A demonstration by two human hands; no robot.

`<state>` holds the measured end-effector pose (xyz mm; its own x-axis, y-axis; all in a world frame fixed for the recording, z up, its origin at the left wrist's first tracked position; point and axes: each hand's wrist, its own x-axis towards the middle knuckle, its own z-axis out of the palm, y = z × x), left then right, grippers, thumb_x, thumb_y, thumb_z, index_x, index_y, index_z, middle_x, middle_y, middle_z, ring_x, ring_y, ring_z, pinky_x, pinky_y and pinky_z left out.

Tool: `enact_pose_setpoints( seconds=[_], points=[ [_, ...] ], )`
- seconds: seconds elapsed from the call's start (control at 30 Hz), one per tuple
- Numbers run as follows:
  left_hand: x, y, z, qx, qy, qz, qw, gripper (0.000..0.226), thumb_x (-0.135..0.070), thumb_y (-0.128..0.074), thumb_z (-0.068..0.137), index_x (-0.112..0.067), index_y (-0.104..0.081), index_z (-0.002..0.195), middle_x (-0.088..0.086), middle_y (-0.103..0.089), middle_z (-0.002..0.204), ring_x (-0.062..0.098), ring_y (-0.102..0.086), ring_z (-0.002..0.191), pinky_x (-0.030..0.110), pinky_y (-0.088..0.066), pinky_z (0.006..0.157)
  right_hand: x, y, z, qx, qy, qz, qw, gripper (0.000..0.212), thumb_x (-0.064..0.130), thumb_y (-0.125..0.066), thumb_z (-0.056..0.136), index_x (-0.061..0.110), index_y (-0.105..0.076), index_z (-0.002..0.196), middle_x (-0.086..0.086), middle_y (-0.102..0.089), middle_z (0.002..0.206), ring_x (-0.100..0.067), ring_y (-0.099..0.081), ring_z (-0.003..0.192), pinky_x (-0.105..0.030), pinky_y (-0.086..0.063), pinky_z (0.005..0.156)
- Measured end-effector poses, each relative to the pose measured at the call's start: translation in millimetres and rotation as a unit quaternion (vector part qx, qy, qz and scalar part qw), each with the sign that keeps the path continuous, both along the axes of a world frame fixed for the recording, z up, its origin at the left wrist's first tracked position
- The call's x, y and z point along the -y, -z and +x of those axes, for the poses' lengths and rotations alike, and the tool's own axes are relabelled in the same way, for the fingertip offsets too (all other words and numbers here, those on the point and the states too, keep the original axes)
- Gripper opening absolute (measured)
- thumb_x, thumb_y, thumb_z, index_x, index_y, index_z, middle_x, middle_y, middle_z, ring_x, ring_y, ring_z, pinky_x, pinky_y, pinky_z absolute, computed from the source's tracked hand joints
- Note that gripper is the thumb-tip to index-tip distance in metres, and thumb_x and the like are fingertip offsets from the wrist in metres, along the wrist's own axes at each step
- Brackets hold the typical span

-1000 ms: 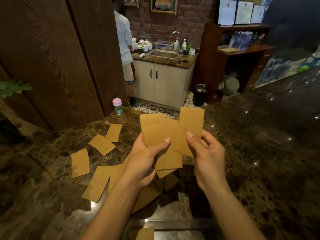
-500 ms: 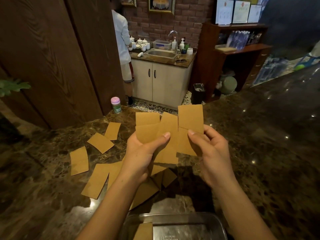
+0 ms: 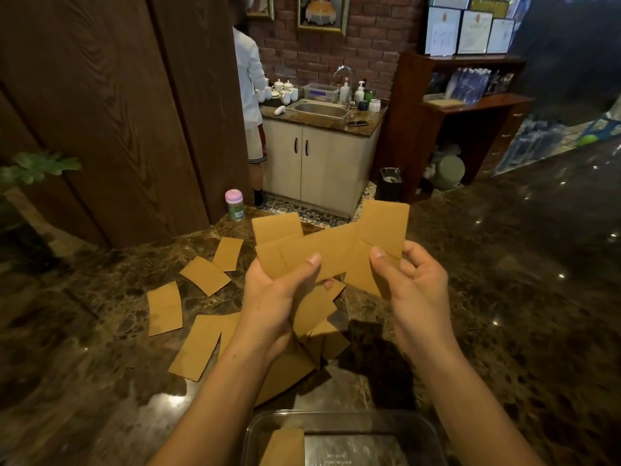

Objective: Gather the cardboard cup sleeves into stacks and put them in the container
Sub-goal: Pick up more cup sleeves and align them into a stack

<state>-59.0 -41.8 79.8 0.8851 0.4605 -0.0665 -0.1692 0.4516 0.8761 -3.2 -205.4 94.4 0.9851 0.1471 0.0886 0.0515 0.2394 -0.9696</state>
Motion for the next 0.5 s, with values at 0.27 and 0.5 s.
enact_pose_setpoints(
  seconds=[0.27, 0.5],
  points=[
    [1, -15, -4, 0.01, -0.072, 0.026, 0.997, 0.025, -0.016, -0.08, 0.088, -0.022, -0.069, 0.109, -0.001, -0.08, 0.097, 0.017, -0.077, 0.09, 0.024, -0.061, 0.065, 24, 7, -15, 0.028, -0.141, -0.145, 0.979, 0.023, 0.014, -0.069, 0.1, 0.019, -0.071, 0.123, 0.003, -0.083, 0.107, -0.013, -0.079, 0.097, -0.021, -0.061, 0.074],
    [2, -13, -7, 0.014, -0.008, 0.152, 0.988, 0.031, -0.014, -0.085, 0.082, -0.025, -0.069, 0.106, -0.007, -0.08, 0.096, 0.011, -0.076, 0.087, 0.021, -0.059, 0.066, 42, -7, -3, 0.084, -0.102, -0.177, 0.975, 0.022, 0.015, -0.072, 0.098, 0.027, -0.076, 0.117, 0.011, -0.079, 0.107, -0.004, -0.074, 0.097, -0.018, -0.057, 0.073]
  ],
)
